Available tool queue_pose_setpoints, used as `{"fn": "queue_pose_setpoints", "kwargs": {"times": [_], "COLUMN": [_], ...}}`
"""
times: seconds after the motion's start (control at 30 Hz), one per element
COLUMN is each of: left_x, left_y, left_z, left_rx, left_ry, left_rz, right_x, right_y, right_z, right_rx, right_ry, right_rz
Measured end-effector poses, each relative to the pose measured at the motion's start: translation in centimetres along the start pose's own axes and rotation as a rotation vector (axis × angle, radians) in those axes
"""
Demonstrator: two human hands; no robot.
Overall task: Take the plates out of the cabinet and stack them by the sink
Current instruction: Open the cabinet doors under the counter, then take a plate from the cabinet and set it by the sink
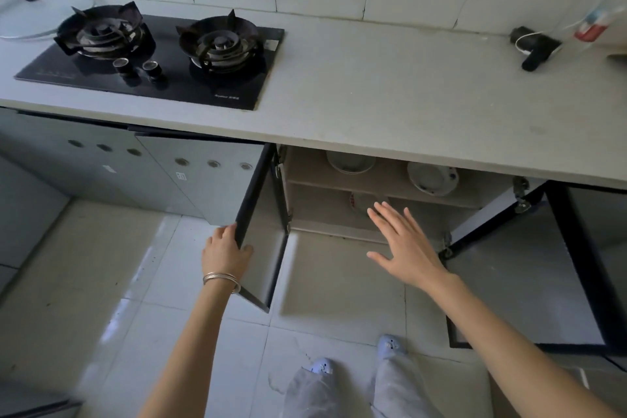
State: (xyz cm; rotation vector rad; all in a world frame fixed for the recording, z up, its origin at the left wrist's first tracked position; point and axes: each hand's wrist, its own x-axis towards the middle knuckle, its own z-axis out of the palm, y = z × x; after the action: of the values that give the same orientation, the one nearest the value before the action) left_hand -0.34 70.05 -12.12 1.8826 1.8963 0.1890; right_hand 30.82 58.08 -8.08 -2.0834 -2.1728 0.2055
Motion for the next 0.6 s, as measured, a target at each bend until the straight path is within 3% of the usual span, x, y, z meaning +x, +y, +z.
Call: {"fn": "queue_pose_setpoints", "kwargs": {"times": [0.33, 0.43, 0.6], "left_x": [-2.8, -4.6, -7.7], "left_y": [14.0, 16.3, 19.2], "left_z": [-1.3, -0.6, 2.6], "left_rx": [0.120, 0.120, 0.155], "left_ry": [0.275, 0.271, 0.131], "left_rz": [0.637, 0.734, 0.825], "right_x": [-4.2, -6.0, -8.2], "right_y": [4.4, 4.8, 5.6], "right_z": [-4.6, -4.9, -3.7], "right_rx": [-0.054, -0.053, -0.029], "right_ry": [0.160, 0.196, 0.172], "right_rz": [0.154, 0.194, 0.255]}}
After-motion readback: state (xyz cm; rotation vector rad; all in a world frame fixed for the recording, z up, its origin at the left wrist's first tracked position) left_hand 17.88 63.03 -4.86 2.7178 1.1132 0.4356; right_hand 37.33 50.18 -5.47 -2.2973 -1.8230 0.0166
